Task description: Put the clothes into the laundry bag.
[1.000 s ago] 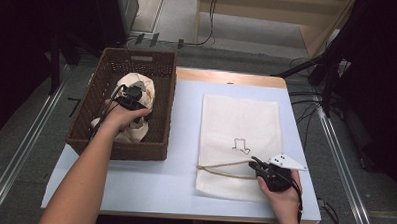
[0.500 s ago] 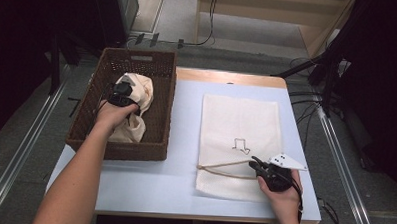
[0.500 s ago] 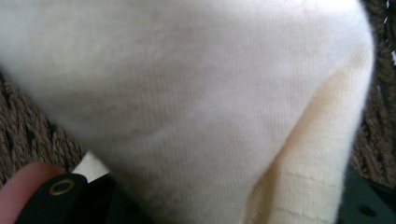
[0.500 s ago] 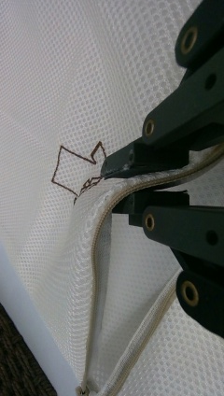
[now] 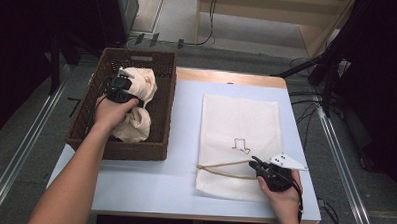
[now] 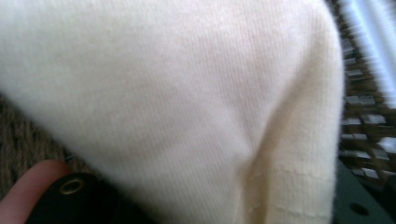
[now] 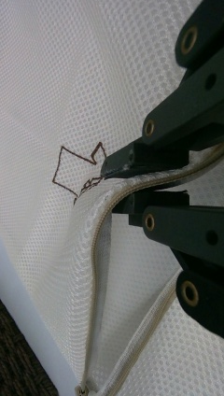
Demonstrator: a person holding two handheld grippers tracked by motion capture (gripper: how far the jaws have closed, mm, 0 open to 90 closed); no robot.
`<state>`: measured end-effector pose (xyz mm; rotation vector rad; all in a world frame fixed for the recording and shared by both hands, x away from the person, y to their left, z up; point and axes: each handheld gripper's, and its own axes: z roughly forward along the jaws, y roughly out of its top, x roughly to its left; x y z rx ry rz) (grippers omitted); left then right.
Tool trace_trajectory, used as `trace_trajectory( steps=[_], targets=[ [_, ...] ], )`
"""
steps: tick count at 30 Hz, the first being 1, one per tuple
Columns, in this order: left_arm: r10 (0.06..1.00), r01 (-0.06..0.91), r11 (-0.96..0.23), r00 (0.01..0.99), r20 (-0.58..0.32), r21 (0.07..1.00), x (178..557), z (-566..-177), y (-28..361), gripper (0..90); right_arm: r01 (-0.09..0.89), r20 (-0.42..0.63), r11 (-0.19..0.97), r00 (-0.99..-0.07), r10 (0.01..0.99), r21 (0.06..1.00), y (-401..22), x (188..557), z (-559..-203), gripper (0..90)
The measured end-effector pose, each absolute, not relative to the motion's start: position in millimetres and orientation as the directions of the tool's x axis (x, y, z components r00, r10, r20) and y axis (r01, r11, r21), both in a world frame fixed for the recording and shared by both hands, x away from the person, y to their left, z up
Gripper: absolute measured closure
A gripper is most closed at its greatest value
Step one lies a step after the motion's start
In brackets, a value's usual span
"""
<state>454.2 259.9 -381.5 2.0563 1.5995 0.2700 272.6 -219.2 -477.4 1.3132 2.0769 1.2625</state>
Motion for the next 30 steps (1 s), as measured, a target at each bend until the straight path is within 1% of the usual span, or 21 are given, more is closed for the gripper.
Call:
trace_trajectory(
  steps=[4, 8, 15, 19, 23, 25, 27, 30],
  targets=[
    [0.938, 0.797, -0.169, 0.311, -0.155, 0.579, 444, -365, 257, 64.2, 0.52, 0.137, 0.164, -0.492, 0.86, 0.838, -219, 273, -477, 83.2],
    [0.915, 0.743, -0.181, 0.367, -0.166, 0.644, 431, -346, 251, 64.2, 0.519, 0.136, 0.159, -0.486, 0.863, 0.84, -218, 273, -477, 83.4],
    [0.87, 0.675, -0.247, 0.471, -0.148, 0.695, 409, -318, 223, 64.2, 0.513, 0.129, 0.159, -0.48, 0.868, 0.844, -216, 273, -476, 83.9],
    [0.819, 0.623, -0.297, 0.556, -0.143, 0.724, 394, -302, 195, 64.2, 0.513, 0.123, 0.162, -0.478, 0.87, 0.843, -216, 273, -476, 84.3],
    [0.751, 0.571, -0.36, 0.646, -0.133, 0.738, 378, -292, 157, 64.2, 0.515, 0.125, 0.16, -0.475, 0.871, 0.842, -215, 273, -475, 84.5],
    [0.709, 0.558, -0.39, 0.69, -0.148, 0.733, 370, -292, 138, 64.1, 0.512, 0.122, 0.16, -0.475, 0.871, 0.844, -215, 273, -475, 84.6],
    [0.677, 0.538, -0.431, 0.724, -0.135, 0.725, 361, -295, 118, 64.1, 0.509, 0.122, 0.16, -0.476, 0.871, 0.845, -215, 272, -475, 84.6],
    [0.624, 0.529, -0.462, 0.764, -0.163, 0.712, 349, -306, 95, 64.1, 0.509, 0.125, 0.157, -0.477, 0.87, 0.846, -216, 272, -475, 84.7]
  ],
)
